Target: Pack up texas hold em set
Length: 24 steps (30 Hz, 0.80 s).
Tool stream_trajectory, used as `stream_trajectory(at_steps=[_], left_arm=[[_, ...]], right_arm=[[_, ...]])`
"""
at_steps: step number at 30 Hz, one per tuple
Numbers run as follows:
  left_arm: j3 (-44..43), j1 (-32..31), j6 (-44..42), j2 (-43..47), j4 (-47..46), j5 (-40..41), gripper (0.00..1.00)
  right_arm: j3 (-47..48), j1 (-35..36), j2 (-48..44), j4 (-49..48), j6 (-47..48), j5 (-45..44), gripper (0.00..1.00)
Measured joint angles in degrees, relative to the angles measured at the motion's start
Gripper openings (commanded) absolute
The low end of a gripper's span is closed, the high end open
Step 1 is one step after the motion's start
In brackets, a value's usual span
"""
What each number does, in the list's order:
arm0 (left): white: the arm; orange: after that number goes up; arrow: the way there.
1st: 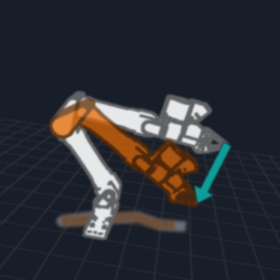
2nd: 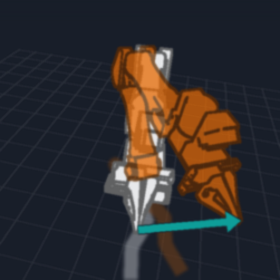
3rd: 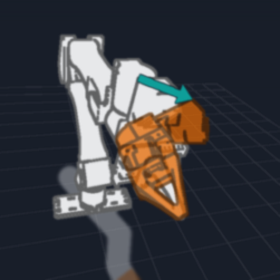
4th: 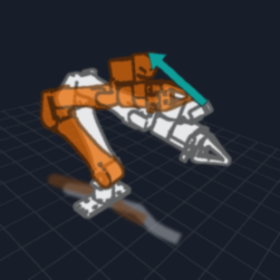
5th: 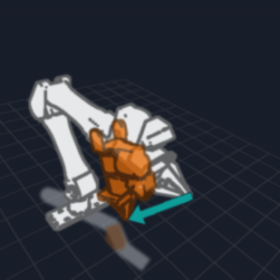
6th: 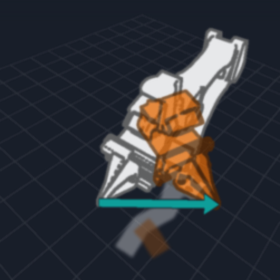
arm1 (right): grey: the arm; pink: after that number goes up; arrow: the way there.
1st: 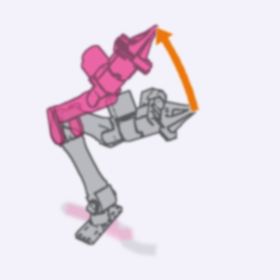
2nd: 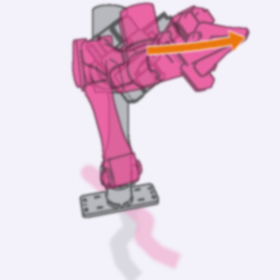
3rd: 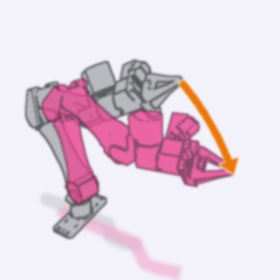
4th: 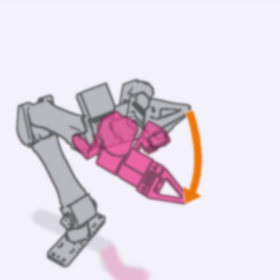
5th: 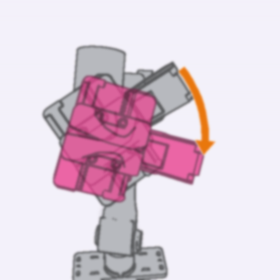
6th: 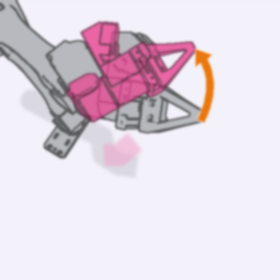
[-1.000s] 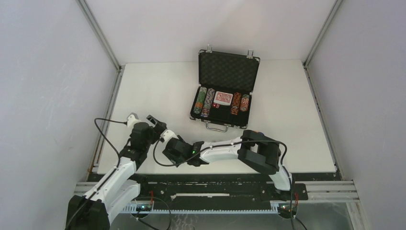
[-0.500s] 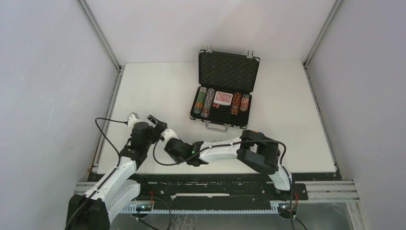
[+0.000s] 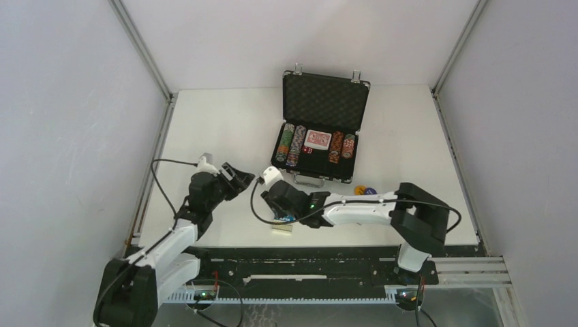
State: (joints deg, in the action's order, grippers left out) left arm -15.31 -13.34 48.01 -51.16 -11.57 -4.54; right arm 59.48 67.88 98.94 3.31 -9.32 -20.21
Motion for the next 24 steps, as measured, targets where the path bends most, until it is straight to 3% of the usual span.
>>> stream_trajectory(at_steps=[8,13,24], left_arm=[[0.59,-0.85,4.37,-17.16,-24.48,-22.23,0.65],[0.87,-2.27,7.10,-19.96,-34.47,-29.44,0.65],[0.74,-5.29,5.92,-20.17,-33.62,-32.22,0.59]], right_arm=[[-5.05,-3.98,-7.52,-3.02,4.22,2.78,0.38],[-5.05,-4.55,-8.28,-4.31,5.53,4.11,0.38],[-5.05,-5.46,-8.79,-4.42,6.54,4.24,0.38]])
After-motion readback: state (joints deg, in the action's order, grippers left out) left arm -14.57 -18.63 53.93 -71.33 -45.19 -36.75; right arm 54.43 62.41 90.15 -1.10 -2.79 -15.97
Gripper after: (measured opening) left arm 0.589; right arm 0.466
